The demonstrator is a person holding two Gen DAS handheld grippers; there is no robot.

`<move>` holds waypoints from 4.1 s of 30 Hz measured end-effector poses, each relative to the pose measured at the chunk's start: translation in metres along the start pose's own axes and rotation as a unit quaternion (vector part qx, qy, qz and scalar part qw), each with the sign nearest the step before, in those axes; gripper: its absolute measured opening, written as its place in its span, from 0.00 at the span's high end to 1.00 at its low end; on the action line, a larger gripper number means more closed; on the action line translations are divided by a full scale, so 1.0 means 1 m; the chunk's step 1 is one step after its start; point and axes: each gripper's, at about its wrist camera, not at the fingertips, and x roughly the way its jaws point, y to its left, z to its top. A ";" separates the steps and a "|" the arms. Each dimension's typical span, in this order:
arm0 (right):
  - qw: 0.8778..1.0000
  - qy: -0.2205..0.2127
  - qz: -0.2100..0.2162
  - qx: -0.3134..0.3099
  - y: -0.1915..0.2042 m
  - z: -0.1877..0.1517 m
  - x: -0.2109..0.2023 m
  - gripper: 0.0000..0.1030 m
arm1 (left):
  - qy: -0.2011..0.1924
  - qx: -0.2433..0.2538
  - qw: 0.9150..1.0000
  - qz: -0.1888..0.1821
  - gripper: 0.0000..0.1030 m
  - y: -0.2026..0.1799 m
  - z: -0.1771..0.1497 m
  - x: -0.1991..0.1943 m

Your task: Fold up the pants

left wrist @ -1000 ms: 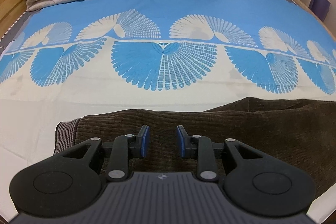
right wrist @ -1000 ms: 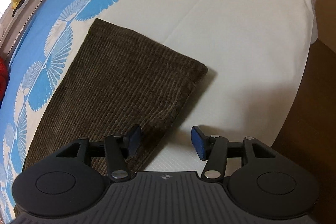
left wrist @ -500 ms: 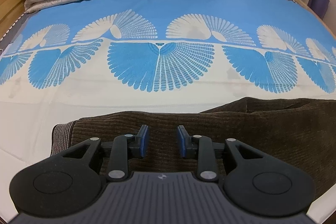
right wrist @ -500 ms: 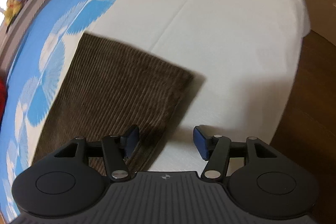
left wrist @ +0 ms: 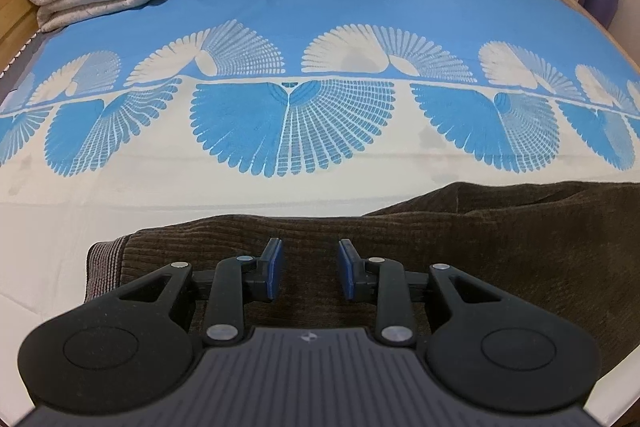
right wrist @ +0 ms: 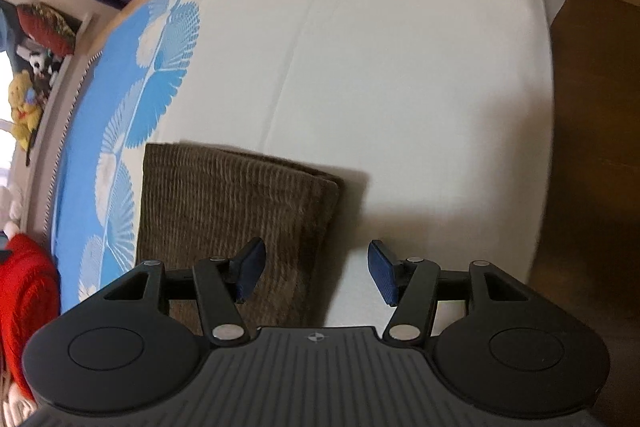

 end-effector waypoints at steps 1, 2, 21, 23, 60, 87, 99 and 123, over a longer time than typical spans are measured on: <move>1.000 -0.005 0.005 -0.002 0.002 -0.001 0.004 0.42 | 0.001 0.001 1.000 0.002 0.68 0.000 -0.001 0.000; 1.000 -0.008 0.003 -0.006 0.005 -0.002 0.007 0.42 | 0.002 0.001 1.000 0.004 0.68 0.001 -0.001 0.001; 0.992 -0.103 0.044 -0.058 0.073 -0.029 -0.024 0.88 | -0.016 -0.024 1.000 -0.006 0.68 0.021 0.002 -0.021; 0.987 -0.116 0.038 -0.105 0.093 -0.035 -0.031 0.88 | -0.022 -0.027 0.999 -0.010 0.68 0.022 0.003 -0.025; 0.460 0.167 0.229 -0.841 0.220 -0.462 -0.067 0.50 | 0.025 -0.092 0.992 -0.083 0.61 0.053 -0.014 -0.018; 0.592 0.104 0.273 -0.751 0.219 -0.357 -0.100 0.48 | 0.025 0.011 0.956 -0.293 0.80 -0.063 0.018 0.010; 0.830 0.136 0.069 -0.536 0.170 -0.240 -0.038 0.42 | 0.121 -0.025 0.968 -0.218 0.38 -0.043 -0.013 0.041; 0.849 0.128 0.072 -0.507 0.142 -0.242 -0.038 0.62 | 0.073 0.070 0.987 -0.123 0.78 -0.060 -0.075 -0.012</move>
